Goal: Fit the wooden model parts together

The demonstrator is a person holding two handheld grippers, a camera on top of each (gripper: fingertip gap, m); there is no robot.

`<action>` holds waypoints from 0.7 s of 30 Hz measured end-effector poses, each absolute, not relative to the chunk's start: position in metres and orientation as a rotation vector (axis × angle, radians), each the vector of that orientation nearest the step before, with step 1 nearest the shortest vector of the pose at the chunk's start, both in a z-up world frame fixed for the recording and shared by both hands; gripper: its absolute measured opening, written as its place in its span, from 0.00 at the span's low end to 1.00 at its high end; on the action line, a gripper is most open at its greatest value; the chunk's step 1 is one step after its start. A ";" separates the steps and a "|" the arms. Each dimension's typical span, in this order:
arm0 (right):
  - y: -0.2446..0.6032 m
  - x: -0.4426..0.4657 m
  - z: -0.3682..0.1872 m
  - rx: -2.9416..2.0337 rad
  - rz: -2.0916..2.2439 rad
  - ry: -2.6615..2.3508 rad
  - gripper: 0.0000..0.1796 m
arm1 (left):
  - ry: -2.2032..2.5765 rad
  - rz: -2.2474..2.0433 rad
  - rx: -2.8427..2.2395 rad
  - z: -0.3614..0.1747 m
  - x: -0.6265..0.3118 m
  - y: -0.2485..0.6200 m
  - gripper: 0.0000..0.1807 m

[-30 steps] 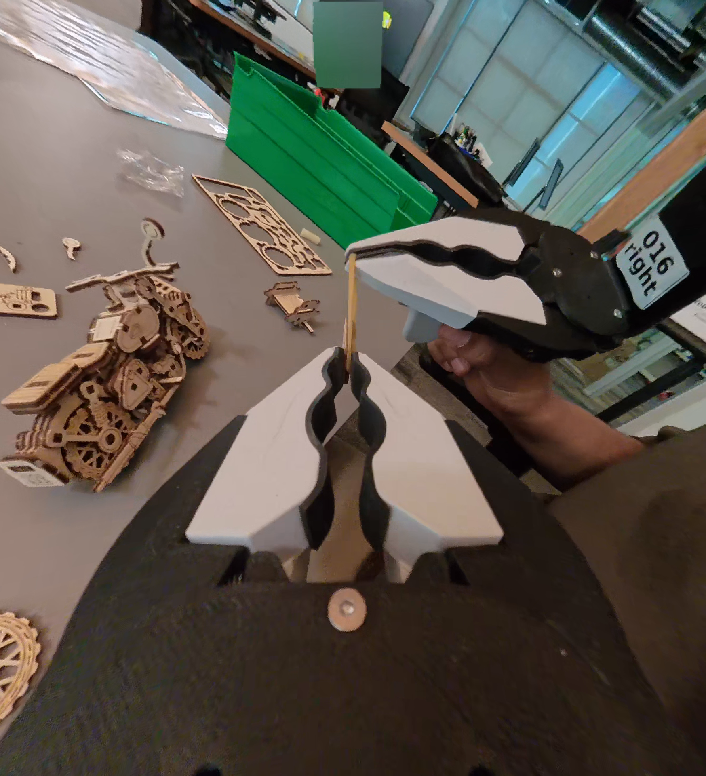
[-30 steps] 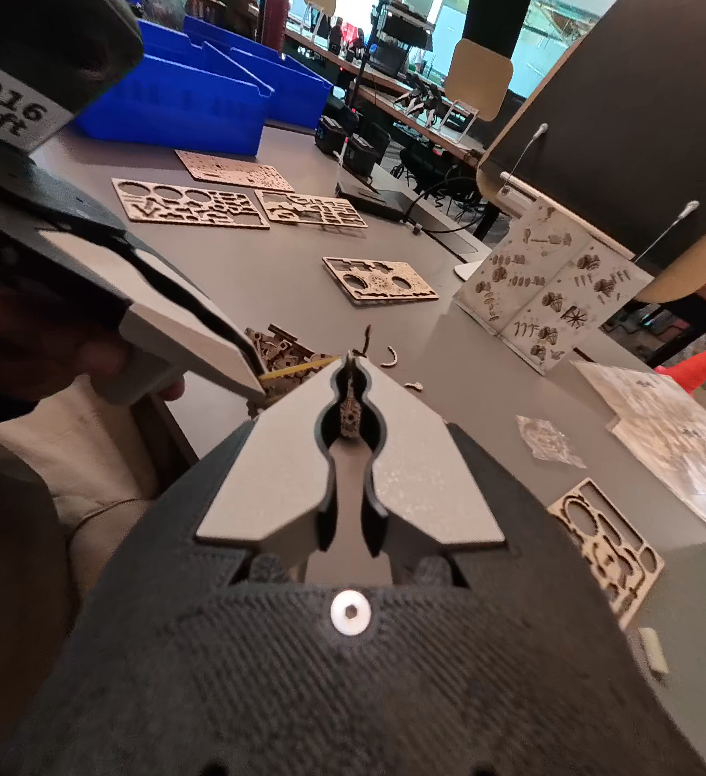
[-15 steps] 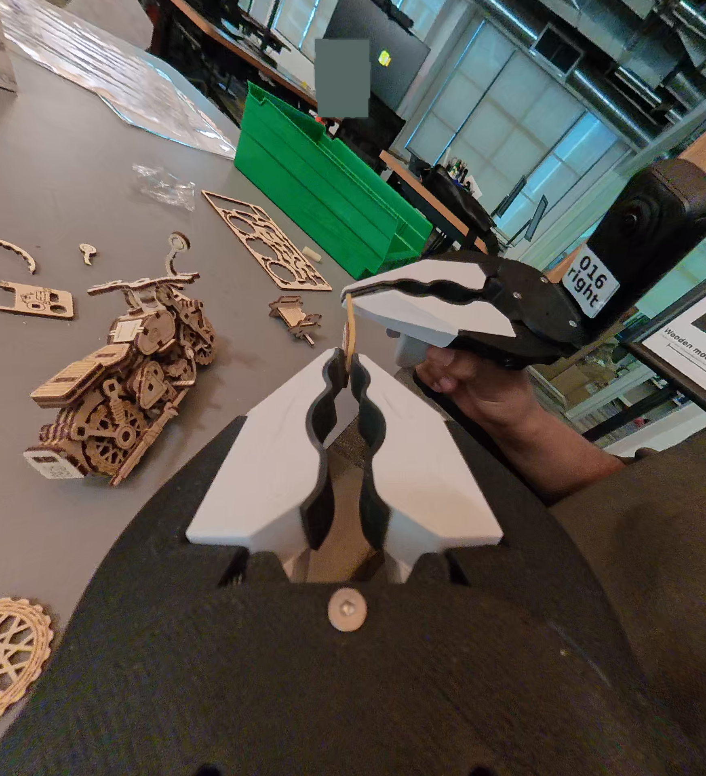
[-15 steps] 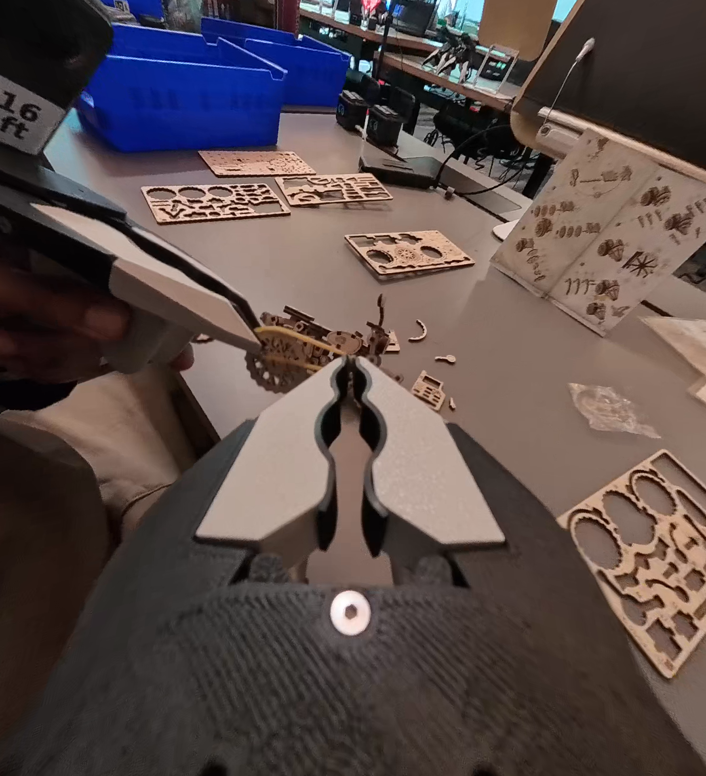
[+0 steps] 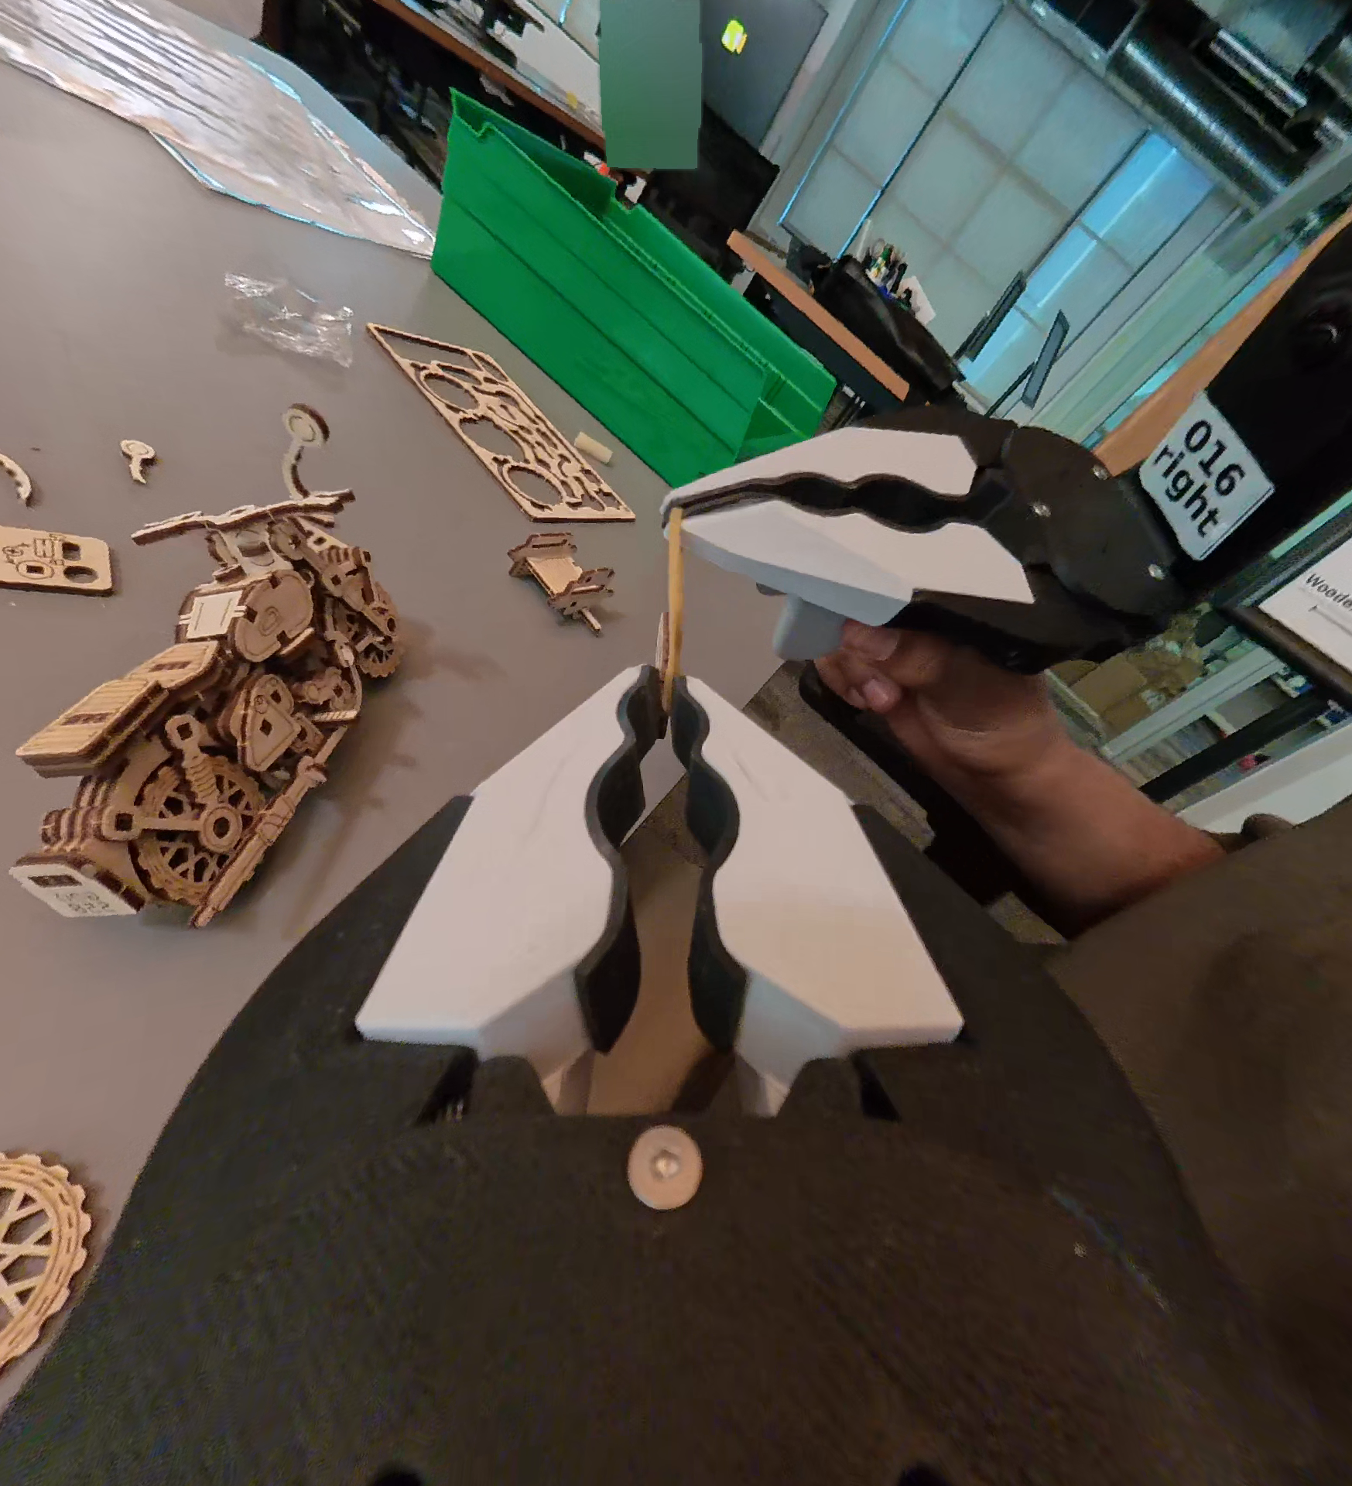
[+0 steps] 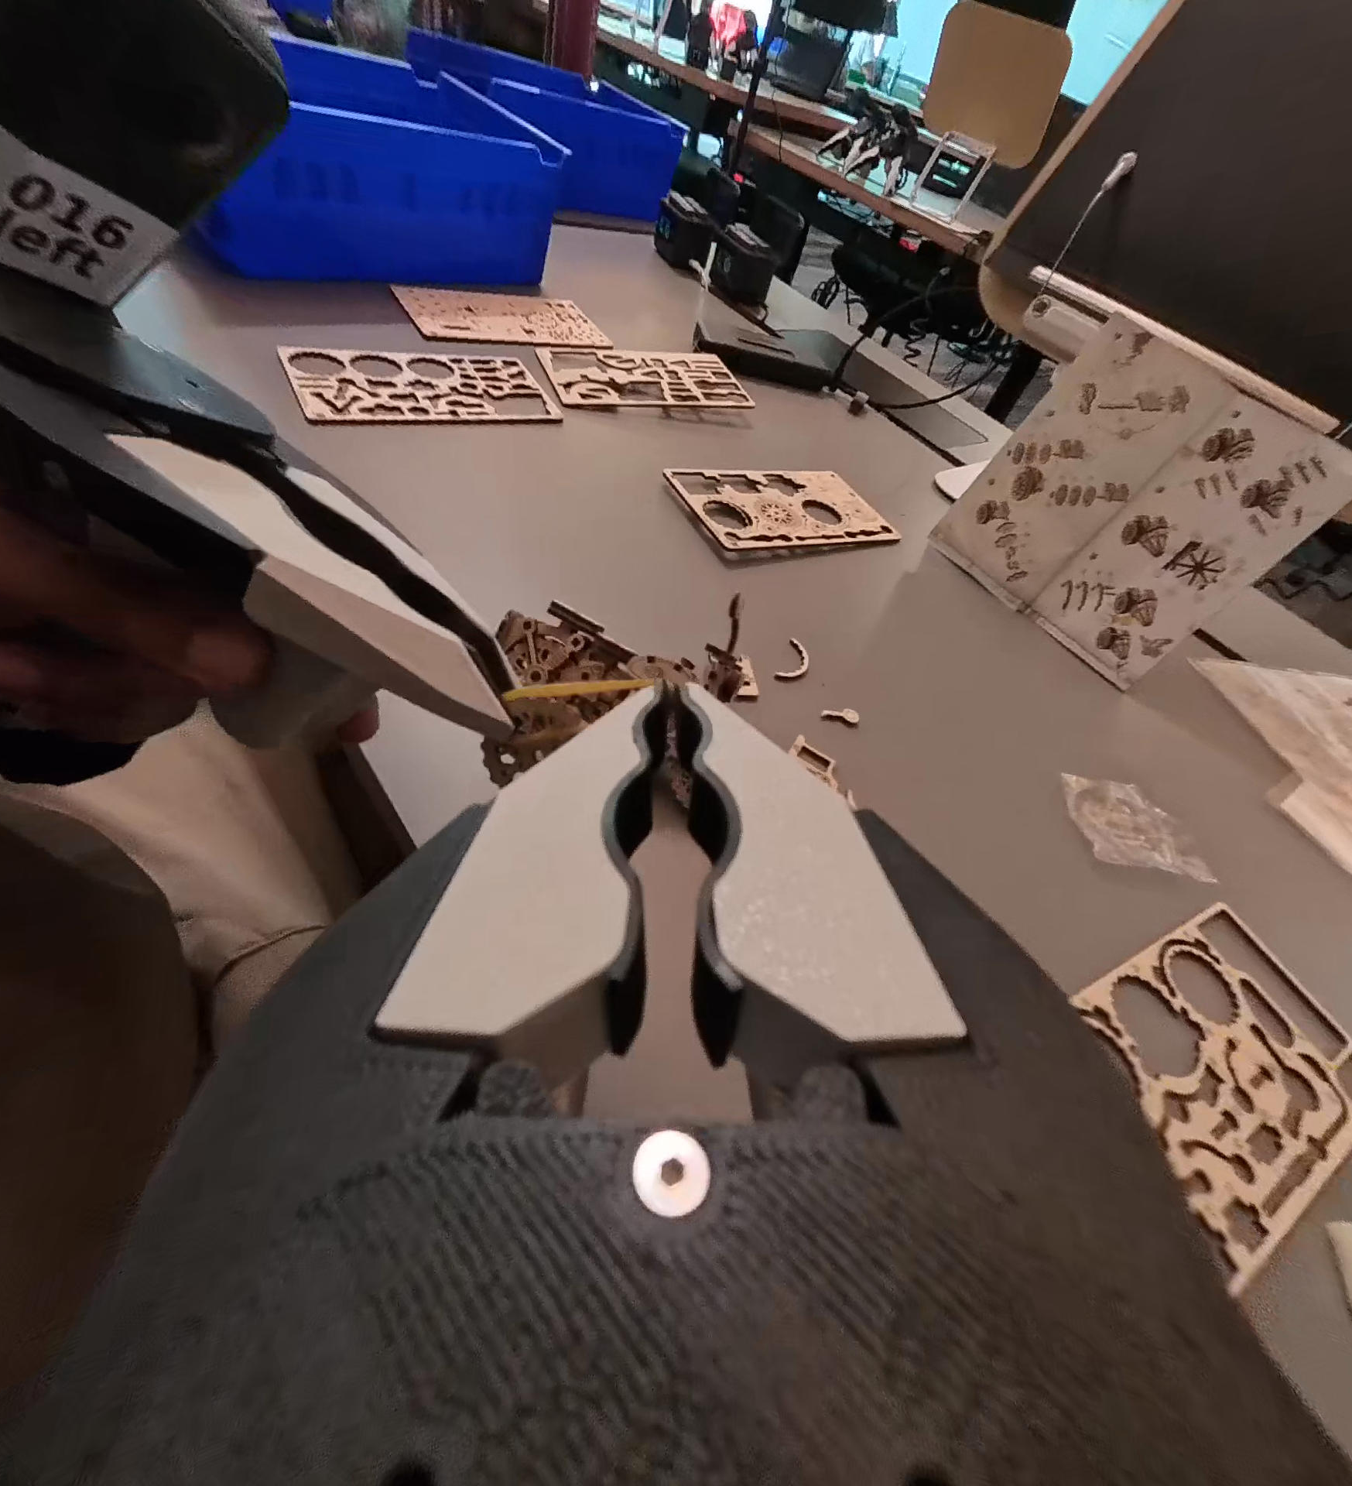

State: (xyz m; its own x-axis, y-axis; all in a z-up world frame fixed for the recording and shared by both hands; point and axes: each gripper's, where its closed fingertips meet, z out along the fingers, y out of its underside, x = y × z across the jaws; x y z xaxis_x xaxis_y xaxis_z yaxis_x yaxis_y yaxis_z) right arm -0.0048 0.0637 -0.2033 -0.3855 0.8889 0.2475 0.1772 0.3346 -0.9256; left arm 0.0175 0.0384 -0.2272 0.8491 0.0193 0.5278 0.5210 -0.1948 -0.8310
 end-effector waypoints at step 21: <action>0.063 -0.002 -0.198 -0.890 1.125 -1.784 0.00 | -0.455 -0.712 -1.671 -0.225 0.030 0.040 0.02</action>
